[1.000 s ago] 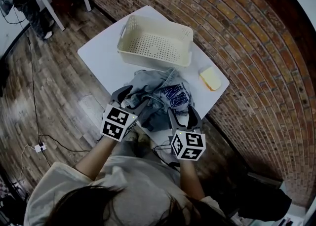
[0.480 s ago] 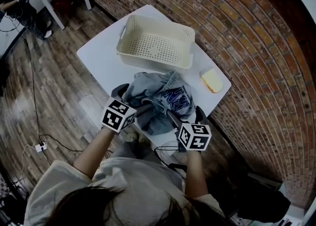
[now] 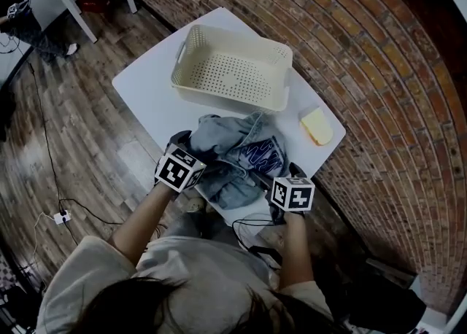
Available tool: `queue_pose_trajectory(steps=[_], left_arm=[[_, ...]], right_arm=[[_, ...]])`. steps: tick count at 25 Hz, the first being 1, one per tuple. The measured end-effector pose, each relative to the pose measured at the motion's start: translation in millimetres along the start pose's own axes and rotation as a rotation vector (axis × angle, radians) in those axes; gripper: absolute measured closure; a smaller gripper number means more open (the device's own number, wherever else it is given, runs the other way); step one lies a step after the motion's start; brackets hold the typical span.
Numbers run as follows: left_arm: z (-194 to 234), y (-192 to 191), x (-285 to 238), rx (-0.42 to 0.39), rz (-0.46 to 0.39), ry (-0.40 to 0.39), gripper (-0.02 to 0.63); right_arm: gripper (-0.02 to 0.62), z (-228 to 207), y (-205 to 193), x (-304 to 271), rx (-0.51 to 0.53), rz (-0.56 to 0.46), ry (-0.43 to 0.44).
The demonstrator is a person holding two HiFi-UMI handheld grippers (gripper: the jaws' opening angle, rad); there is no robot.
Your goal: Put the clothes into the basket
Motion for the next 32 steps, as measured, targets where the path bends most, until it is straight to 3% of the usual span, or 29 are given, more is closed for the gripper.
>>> queue_pose_trajectory(steps=[8, 13, 18, 22, 26, 32], left_arm=[[5, -16, -25, 0.045, 0.090, -0.082, 0.026], [6, -24, -41, 0.068, 0.131, -0.146, 0.023], [4, -27, -53, 0.095, 0.176, -0.186, 0.020], [-4, -28, -60, 0.111, 0.160, -0.189, 0.023], [-7, -27, -58, 0.113, 0.143, -0.252, 0.053], [-15, -19, -47, 0.143, 0.082, -0.321, 0.197]], right_arm=[[0.014, -28, -9, -35, 0.006, 0.193, 0.131], [0.014, -34, -12, -50, -0.002, 0.262, 0.213], [0.014, -26, -17, -51, 0.032, 0.195, 0.227], [0.020, -13, -20, -50, 0.066, 0.148, 0.257], [0.167, 7, -19, -52, 0.121, 0.188, 0.379], [0.254, 20, -17, -42, 0.091, 0.122, 0.393]])
Point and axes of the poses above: the fingertips, and each gripper's own axes: x backward along the fingers, z to its left, y out of its top, the point moved 10 cm from there along x, backward along the fingers, and after that the axes turned 11 degrees about -z, right-handed, at the moved point
